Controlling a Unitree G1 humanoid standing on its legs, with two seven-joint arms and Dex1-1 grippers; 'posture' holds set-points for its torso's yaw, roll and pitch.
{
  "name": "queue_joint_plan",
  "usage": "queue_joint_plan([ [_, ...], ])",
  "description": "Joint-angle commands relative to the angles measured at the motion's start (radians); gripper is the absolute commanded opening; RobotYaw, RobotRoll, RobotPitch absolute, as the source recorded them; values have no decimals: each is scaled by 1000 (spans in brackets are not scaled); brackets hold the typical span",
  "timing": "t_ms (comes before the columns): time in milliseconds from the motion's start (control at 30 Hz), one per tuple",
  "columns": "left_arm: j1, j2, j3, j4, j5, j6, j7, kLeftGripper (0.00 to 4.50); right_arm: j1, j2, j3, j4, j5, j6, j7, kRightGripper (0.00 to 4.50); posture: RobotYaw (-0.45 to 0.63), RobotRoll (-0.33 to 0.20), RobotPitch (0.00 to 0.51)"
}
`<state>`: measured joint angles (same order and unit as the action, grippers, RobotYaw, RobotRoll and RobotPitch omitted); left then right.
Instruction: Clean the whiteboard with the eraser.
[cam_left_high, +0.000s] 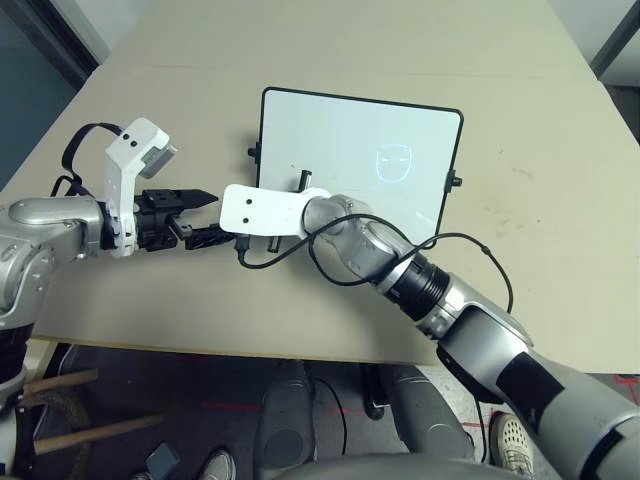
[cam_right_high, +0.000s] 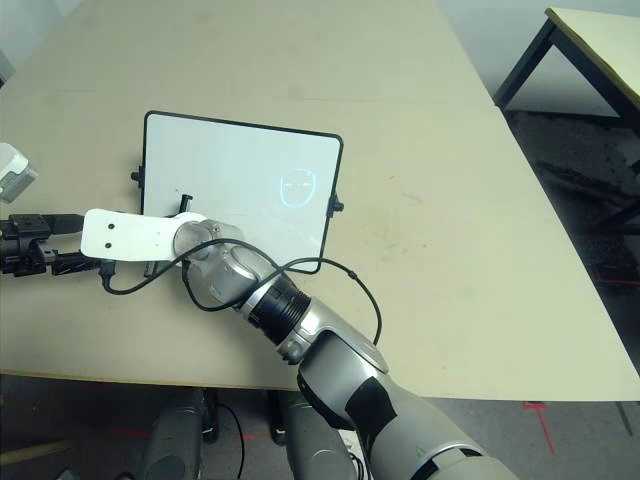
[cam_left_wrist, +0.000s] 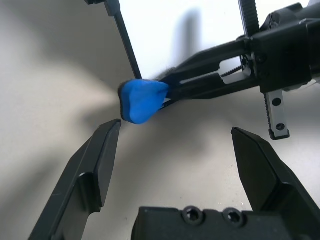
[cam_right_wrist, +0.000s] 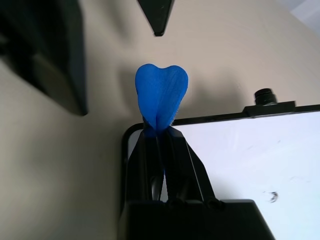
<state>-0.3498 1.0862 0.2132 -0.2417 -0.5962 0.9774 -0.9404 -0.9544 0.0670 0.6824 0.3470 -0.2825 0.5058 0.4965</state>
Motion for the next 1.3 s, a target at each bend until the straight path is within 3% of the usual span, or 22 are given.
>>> queue_joint_plan([
  [33,-4,10,-12,2,-1,0,-10,4500,44,-5,2,63,-29,30,-1,0,-20,0,216],
  [333,-10,9,-15,11,6,-5,-16,4500,-68,-60,-154,123,-6,9,-59,0,-26,0,217],
  [600,-13,4,-20,13,6,-5,-19,4500,-146,-126,-246,45,-8,95,-34,0,-48,0,215],
  [1067,-40,8,-40,31,9,-16,-29,4500,-6,-104,-149,-220,-15,266,21,0,-52,0,216],
  [1300,-48,4,-47,31,8,-12,-28,4500,20,-82,-123,-195,-18,243,7,0,-52,0,216],
])
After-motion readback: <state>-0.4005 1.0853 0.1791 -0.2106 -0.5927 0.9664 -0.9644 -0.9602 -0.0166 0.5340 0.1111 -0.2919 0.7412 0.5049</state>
